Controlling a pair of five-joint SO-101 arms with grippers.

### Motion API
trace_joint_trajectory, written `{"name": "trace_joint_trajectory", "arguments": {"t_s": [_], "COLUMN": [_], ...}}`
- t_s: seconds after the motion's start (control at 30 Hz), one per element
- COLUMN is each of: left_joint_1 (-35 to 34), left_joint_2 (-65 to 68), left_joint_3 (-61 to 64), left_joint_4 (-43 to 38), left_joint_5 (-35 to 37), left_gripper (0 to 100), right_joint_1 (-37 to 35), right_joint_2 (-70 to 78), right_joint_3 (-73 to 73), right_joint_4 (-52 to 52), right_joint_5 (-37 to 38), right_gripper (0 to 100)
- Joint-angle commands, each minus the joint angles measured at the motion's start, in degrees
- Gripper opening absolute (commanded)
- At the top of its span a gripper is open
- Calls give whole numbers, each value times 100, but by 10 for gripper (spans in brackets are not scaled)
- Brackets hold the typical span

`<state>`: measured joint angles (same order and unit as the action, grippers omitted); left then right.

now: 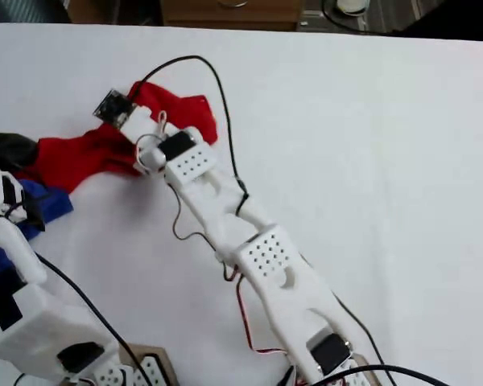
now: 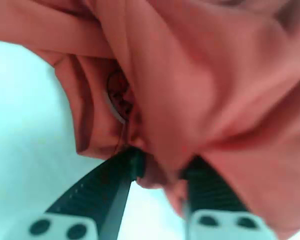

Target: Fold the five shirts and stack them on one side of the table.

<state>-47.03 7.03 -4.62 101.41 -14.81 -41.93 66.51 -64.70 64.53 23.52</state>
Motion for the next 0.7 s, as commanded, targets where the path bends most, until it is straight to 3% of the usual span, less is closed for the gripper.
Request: {"name": "trace_joint_trajectory", "arguments": {"t_s": [0.0,0.33,0.67], "left_joint_1": [-9,18,255], "left_joint_2": [-360,-360,-316], "left_joint_3": [-48,-48,-101], "left_joint_4": [18,-26,-44], "left_joint_5": [9,-18,-26], "left_gripper": [195,198,196], "right_joint_1": [75,778,1604], "right_joint_2": [-66,-119,-110], "right_joint_3": [-299,-352,-2514], "right_joint_4": [163,813,3020], "right_joint_5": [18,44,97], "right_gripper": [22,21,21]}}
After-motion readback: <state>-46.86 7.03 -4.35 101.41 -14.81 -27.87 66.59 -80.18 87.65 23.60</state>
